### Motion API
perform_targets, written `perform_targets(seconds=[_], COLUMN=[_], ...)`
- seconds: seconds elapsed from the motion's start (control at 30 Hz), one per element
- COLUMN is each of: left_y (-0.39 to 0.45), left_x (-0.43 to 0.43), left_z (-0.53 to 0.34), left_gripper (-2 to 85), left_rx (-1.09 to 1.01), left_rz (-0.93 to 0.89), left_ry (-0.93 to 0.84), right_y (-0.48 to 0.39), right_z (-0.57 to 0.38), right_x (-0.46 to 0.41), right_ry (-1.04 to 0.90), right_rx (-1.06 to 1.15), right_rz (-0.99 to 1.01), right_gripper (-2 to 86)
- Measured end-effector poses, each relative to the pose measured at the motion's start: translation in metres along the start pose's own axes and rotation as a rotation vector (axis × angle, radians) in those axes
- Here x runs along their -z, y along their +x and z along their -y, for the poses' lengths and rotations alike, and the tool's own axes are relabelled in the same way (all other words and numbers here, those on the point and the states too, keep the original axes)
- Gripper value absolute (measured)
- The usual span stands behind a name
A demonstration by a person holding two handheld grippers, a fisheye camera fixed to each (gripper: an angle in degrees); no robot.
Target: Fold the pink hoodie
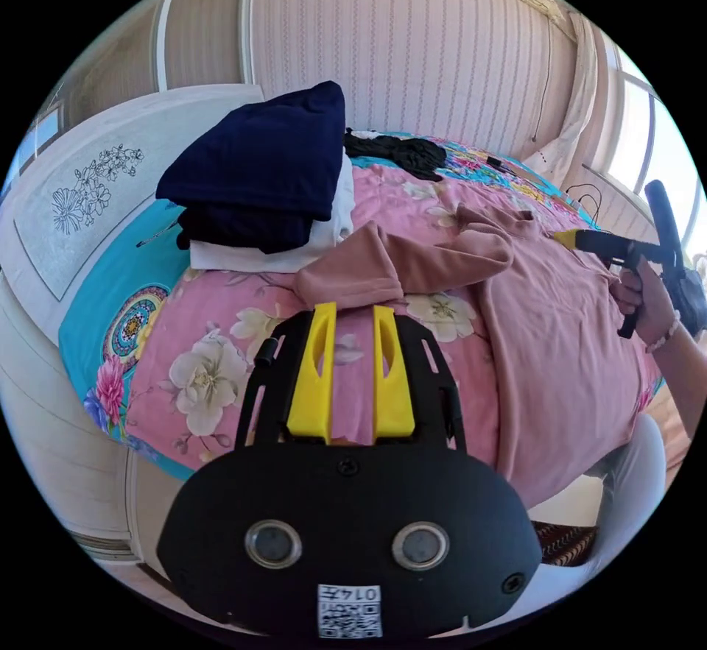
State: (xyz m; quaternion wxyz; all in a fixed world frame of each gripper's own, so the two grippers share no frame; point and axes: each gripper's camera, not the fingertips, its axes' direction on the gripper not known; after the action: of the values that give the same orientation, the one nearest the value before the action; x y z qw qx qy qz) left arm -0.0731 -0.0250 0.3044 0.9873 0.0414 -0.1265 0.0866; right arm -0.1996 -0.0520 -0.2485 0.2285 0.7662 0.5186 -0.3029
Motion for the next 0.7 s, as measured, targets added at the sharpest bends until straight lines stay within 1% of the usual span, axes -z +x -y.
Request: perform_targets(seconds=[0.07,0.13,0.2,0.23,0.27,0.3,0.33,0.4,0.47,0.53,0.57,0.63,0.67,0.7], left_y=[-0.019,-0.037,-0.067,-0.084,-0.091,-0.105,-0.112,-0.14,-0.171,-0.221,-0.233,-0.28,-0.291,-0.313], left_x=[-0.005,-0.019,-0.047,-0.045,-0.042,-0.036,-0.032,-0.005,0.028,0.077,0.09,0.132,0.14,0.153], left_z=[0.009,0.016,0.019,0.018,0.017,0.015,0.013,0.005,-0.003,-0.022,-0.027,-0.054,-0.06,-0.072], left_gripper=[8.1,7.6,5.6,4.4,3.1,0.3,0.1,-0.7,-0.9,-0.9,-0.9,-1.0,-1.0,-1.0], left_rx=[-0.024,-0.054,-0.031,-0.001,0.008,0.021,0.02,0.01,0.081,0.22,0.249,0.372,0.404,0.482], left_rz=[0.029,0.033,-0.042,-0.085,-0.105,-0.127,-0.135,-0.179,-0.294,-0.435,-0.462,-0.567,-0.59,-0.624], left_ry=[-0.003,-0.064,-0.234,-0.223,-0.215,-0.205,-0.196,-0.136,-0.043,0.083,0.112,0.204,0.221,0.25], right_y=[-0.006,-0.005,0.001,0.004,0.006,0.007,0.004,-0.007,-0.023,-0.029,-0.031,-0.037,-0.045,-0.05], right_z=[0.05,0.083,0.113,0.132,0.149,0.157,0.172,0.195,0.229,0.256,0.273,0.299,0.316,0.324], right_x=[-0.024,-0.04,-0.056,-0.07,-0.087,-0.093,-0.101,-0.093,-0.078,-0.07,-0.065,-0.065,-0.07,-0.073], right_ry=[-0.055,-0.062,-0.075,-0.12,-0.196,-0.235,-0.283,-0.248,-0.183,-0.15,-0.111,-0.087,-0.106,-0.115], right_rx=[-0.016,-0.059,-0.12,-0.139,-0.144,-0.136,-0.124,-0.077,-0.039,-0.052,-0.073,-0.095,-0.081,-0.071], right_rz=[-0.012,-0.05,-0.056,-0.089,-0.108,-0.094,-0.064,-0.046,0.015,0.078,0.119,0.165,0.172,0.162], right_gripper=[11.2,10.9,9.7,8.1,4.2,2.3,1.4,0.5,0.0,-0.2,-0.3,-0.3,-0.3,-0.3])
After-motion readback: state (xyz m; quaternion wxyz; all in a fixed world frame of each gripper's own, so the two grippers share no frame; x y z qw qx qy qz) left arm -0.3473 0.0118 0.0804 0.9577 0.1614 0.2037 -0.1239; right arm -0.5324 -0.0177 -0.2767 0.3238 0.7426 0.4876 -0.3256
